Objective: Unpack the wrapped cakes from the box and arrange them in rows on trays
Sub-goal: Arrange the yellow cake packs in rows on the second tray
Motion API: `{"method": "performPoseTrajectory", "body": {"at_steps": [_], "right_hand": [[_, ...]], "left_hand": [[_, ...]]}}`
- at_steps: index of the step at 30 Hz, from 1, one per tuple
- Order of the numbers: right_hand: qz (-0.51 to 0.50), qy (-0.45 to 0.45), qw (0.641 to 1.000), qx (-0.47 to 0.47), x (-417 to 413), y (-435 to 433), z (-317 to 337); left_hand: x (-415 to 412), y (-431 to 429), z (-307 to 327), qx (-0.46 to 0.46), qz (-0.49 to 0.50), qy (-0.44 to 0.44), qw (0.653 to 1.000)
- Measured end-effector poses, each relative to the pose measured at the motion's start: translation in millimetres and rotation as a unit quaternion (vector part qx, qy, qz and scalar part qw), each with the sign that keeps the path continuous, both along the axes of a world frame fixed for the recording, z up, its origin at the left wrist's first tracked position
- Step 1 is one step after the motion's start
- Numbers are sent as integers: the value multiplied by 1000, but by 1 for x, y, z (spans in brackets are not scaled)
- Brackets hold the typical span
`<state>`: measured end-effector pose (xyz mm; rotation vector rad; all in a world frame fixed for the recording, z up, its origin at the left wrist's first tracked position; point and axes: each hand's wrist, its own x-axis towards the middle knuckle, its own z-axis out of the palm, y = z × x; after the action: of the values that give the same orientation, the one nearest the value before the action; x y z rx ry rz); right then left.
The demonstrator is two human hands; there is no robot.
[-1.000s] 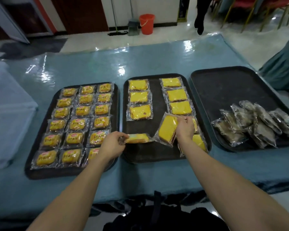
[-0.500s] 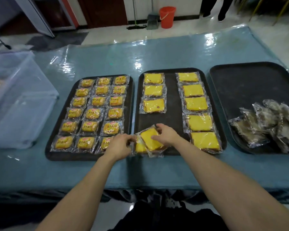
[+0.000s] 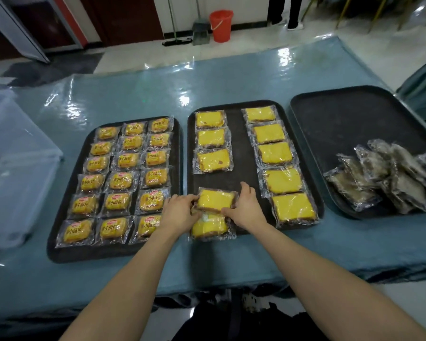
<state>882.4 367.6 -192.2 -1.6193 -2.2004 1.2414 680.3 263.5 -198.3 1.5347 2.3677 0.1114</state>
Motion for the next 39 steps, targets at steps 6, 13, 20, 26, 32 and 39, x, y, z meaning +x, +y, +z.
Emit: {"method": "performPoseTrajectory", "body": {"at_steps": [6, 13, 20, 26, 32, 39], "right_hand": [[56, -49, 997, 20, 6, 10, -20], [71, -67, 992, 86, -10, 33, -33], [75, -71, 988, 111, -16, 42, -41], [67, -75, 988, 116, -21, 48, -41], [71, -83, 987, 121, -20, 46, -39], [3, -91, 980, 178, -5, 27, -32]], "left_hand": [[-4, 14, 1, -3, 11, -13, 1000], [-17, 33, -15, 4, -3, -3, 1000], [-23, 39, -23, 28, 4, -25, 999], [-24, 45, -21, 46, -2, -16, 999], [-29, 45, -21, 45, -21, -36, 998], [-32, 26, -12, 73, -17, -54, 996]]}}
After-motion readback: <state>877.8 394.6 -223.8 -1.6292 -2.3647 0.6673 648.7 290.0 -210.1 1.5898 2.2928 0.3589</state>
